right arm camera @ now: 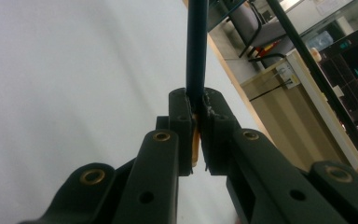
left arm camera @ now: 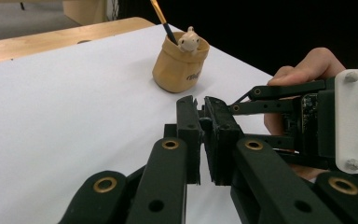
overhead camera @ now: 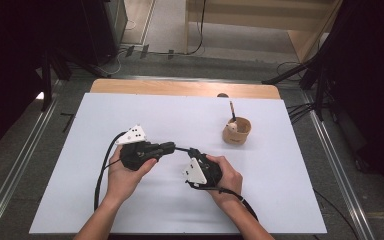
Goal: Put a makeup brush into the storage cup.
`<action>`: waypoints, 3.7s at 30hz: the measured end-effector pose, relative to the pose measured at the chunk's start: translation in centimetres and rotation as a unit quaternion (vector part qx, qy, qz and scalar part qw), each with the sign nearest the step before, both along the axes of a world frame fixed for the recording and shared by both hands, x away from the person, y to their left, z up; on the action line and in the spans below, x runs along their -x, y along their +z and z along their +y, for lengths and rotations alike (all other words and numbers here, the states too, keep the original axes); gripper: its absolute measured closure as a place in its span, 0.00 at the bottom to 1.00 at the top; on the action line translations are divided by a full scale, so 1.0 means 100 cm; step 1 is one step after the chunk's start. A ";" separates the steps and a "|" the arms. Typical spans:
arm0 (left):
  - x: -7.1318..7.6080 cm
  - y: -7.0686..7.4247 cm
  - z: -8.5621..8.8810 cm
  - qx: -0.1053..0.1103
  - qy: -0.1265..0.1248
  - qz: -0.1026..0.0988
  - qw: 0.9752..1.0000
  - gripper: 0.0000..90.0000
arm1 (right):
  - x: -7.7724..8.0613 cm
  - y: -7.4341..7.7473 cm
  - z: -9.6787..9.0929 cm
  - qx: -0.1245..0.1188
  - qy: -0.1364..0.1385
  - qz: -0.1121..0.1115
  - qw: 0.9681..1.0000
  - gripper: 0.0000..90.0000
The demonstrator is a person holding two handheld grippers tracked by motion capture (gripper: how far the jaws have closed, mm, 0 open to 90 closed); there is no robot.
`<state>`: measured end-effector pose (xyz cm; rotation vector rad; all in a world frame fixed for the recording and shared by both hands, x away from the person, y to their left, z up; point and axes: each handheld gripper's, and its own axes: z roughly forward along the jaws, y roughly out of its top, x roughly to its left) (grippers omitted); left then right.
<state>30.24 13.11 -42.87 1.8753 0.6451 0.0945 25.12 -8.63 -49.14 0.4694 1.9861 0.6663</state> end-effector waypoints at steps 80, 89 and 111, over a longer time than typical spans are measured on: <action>0.016 -0.009 0.000 0.063 0.045 -0.114 0.990 0.96 | -0.029 0.014 -0.026 -0.751 -0.164 0.348 0.537 0.43; 0.015 -0.012 0.000 0.059 0.041 -0.114 0.991 0.96 | -0.032 0.010 -0.027 -0.748 -0.164 0.352 0.538 0.58; 0.015 -0.018 -0.005 0.038 0.033 -0.096 0.994 0.00 | -0.031 0.017 -0.044 -0.696 -0.102 0.256 0.662 0.94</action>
